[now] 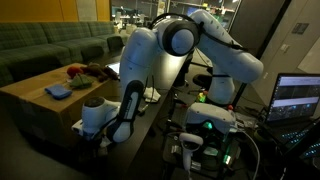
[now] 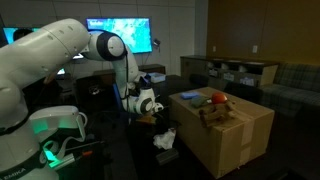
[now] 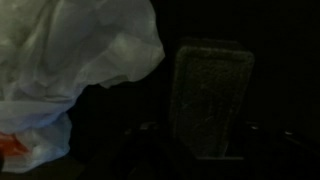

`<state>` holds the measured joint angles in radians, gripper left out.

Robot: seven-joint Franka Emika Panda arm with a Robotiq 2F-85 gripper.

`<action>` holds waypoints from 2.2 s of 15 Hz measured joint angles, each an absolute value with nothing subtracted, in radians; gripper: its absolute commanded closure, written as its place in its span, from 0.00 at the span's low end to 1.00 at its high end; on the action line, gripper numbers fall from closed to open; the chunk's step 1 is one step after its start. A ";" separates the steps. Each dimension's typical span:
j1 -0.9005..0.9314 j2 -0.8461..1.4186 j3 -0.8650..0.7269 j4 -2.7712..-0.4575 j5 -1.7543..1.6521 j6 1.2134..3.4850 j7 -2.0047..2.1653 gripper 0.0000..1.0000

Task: Swap the things on the box with the things on the table

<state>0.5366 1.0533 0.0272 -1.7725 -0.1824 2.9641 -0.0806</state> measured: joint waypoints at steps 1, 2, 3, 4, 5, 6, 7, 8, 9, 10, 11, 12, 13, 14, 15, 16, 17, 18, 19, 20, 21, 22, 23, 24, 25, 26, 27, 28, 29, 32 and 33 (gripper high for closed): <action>0.538 1.040 0.027 -1.778 -0.182 2.952 -0.077 0.68; 0.537 1.022 0.029 -1.786 -0.182 2.934 -0.073 0.68; 0.534 0.998 0.034 -1.796 -0.182 2.908 -0.069 0.68; 0.525 0.970 0.044 -1.807 -0.182 2.876 -0.069 0.68; 0.512 0.939 0.059 -1.820 -0.182 2.841 -0.069 0.68; 0.495 0.907 0.078 -1.833 -0.182 2.804 -0.069 0.68; 0.473 0.870 0.100 -1.848 -0.180 2.765 -0.069 0.68; 0.449 0.832 0.124 -1.862 -0.178 2.722 -0.069 0.68; 0.422 0.795 0.149 -1.876 -0.172 2.676 -0.071 0.68; 0.396 0.759 0.174 -1.889 -0.163 2.632 -0.073 0.68; 0.371 0.725 0.197 -1.900 -0.151 2.589 -0.076 0.68; 0.348 0.691 0.216 -1.909 -0.136 2.545 -0.082 0.68; 0.328 0.658 0.231 -1.916 -0.121 2.509 -0.085 0.68; 0.313 0.628 0.241 -1.923 -0.106 2.481 -0.086 0.68; 0.302 0.600 0.246 -1.928 -0.094 2.457 -0.086 0.68; 0.294 0.573 0.247 -1.933 -0.086 2.438 -0.086 0.68; 0.288 0.549 0.247 -1.935 -0.080 2.424 -0.085 0.68; 0.282 0.526 0.247 -1.936 -0.074 2.416 -0.082 0.68; 0.276 0.505 0.244 -1.936 -0.070 2.415 -0.077 0.68; 0.271 0.485 0.240 -1.935 -0.068 2.415 -0.068 0.68; 0.266 0.467 0.234 -1.932 -0.066 2.417 -0.056 0.68; 0.262 0.451 0.227 -1.926 -0.065 2.422 -0.042 0.68; 0.257 0.438 0.217 -1.915 -0.064 2.425 -0.027 0.68; 0.252 0.429 0.206 -1.901 -0.064 2.433 -0.011 0.68; 0.248 0.424 0.194 -1.884 -0.064 2.444 0.005 0.68; 0.245 0.422 0.179 -1.865 -0.064 2.457 0.021 0.68; 0.242 0.424 0.164 -1.844 -0.064 2.465 0.033 0.68; 0.239 0.428 0.148 -1.820 -0.064 2.474 0.046 0.68; 0.238 0.437 0.133 -1.794 -0.065 2.487 0.058 0.68; 0.233 0.497 0.090 -1.690 -0.066 2.517 0.087 0.68; 0.232 0.527 0.077 -1.648 -0.066 2.523 0.094 0.68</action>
<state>0.2322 0.5271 0.0771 -1.6482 -0.0664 2.5228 0.0937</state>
